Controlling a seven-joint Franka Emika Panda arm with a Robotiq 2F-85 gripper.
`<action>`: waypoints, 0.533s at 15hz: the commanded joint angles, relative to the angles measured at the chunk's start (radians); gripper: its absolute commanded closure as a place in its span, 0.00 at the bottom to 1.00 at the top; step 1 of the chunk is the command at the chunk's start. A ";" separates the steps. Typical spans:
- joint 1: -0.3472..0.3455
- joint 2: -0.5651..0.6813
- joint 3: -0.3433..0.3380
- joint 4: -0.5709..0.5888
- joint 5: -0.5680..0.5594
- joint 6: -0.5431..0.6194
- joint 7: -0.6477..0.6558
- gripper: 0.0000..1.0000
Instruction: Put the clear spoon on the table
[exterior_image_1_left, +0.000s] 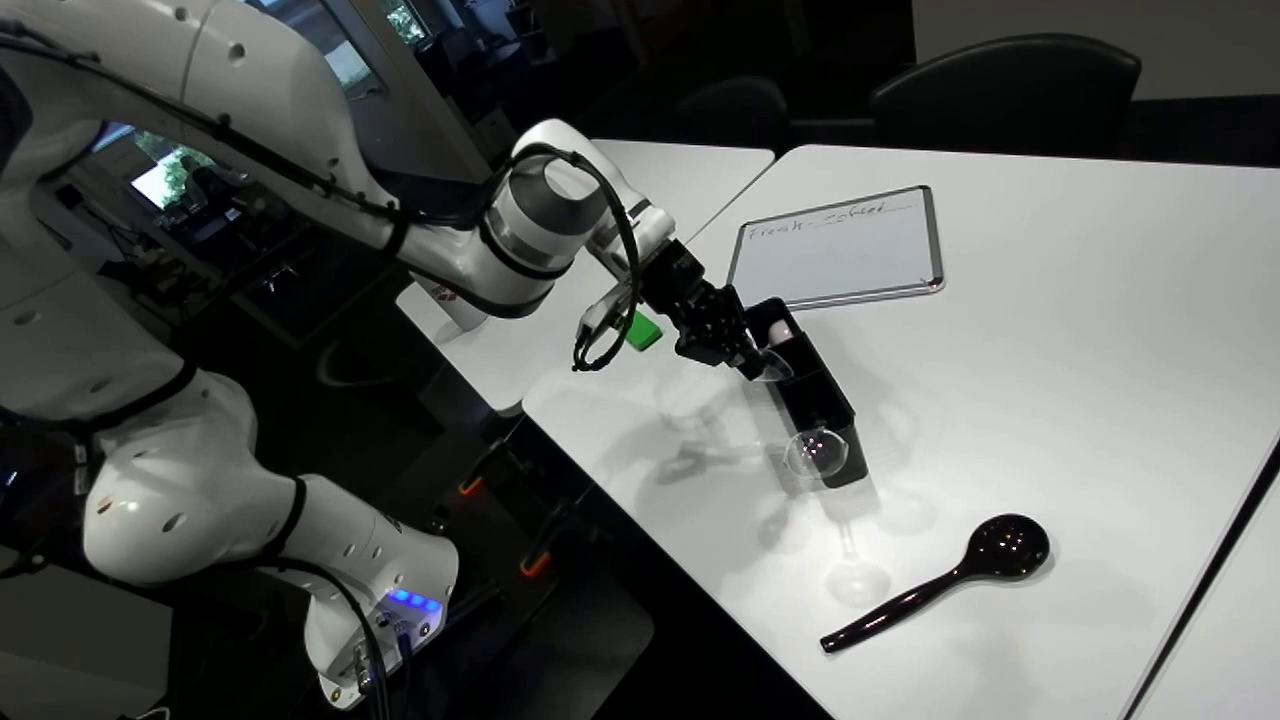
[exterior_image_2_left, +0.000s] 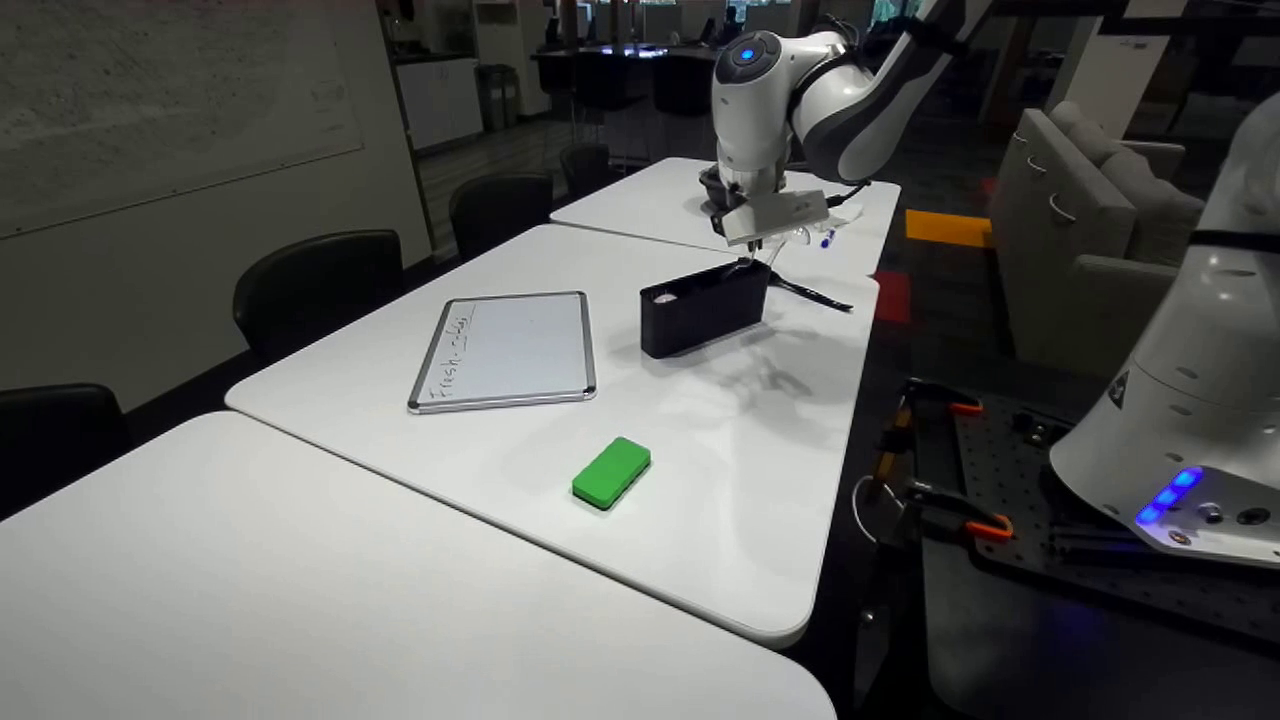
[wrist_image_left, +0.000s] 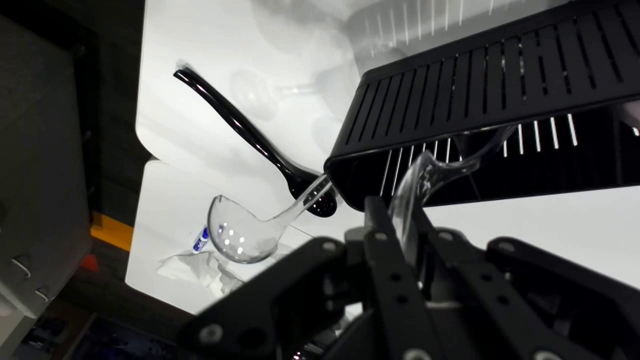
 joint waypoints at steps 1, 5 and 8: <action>0.033 -0.072 -0.001 -0.033 0.006 -0.020 -0.003 1.00; 0.054 -0.199 0.012 -0.097 0.013 -0.028 -0.032 0.98; 0.063 -0.326 0.033 -0.156 0.057 -0.054 -0.085 0.98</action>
